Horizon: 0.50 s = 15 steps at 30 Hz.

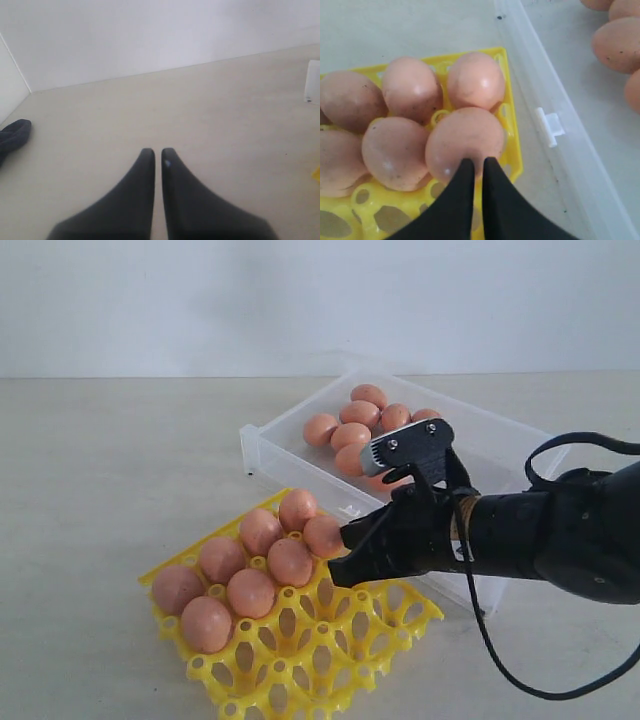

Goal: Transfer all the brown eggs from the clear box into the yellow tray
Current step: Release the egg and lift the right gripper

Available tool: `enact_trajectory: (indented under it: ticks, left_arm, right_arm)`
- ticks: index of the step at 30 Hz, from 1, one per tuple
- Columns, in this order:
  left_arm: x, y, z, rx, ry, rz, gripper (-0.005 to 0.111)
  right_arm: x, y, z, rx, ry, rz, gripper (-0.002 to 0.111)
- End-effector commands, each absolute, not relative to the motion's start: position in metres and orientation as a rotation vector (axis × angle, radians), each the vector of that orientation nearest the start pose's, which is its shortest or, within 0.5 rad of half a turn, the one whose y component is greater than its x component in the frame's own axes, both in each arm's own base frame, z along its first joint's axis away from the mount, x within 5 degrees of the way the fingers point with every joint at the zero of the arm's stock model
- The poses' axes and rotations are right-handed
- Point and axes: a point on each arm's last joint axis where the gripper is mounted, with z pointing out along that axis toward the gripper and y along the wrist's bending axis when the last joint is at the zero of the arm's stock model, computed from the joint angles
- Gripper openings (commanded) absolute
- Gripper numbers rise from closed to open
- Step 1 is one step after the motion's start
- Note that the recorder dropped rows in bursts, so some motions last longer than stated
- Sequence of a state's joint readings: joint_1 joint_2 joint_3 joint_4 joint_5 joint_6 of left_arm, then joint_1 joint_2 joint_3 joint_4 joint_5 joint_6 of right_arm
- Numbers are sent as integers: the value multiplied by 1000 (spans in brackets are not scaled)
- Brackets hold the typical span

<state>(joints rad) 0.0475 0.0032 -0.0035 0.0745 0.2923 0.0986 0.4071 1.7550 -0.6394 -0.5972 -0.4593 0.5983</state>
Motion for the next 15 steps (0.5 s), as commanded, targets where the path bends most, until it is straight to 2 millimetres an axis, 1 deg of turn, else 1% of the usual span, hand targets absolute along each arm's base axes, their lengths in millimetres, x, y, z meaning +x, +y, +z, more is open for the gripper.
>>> enact_trajectory:
  ticks: [1, 6, 11, 15]
  left_arm:
    - [54, 5, 187, 89, 1776, 175, 4]
    - [54, 5, 187, 89, 1776, 175, 4]
    - [54, 5, 187, 89, 1776, 175, 4]
    - [54, 5, 187, 89, 1776, 175, 4]
  right_arm:
    - [275, 146, 131, -554, 2166, 560, 0]
    - [276, 148, 125, -554, 2168, 580, 0]
    - [277, 152, 132, -530, 2095, 662, 0]
    - [277, 154, 135, -524, 2064, 692, 0]
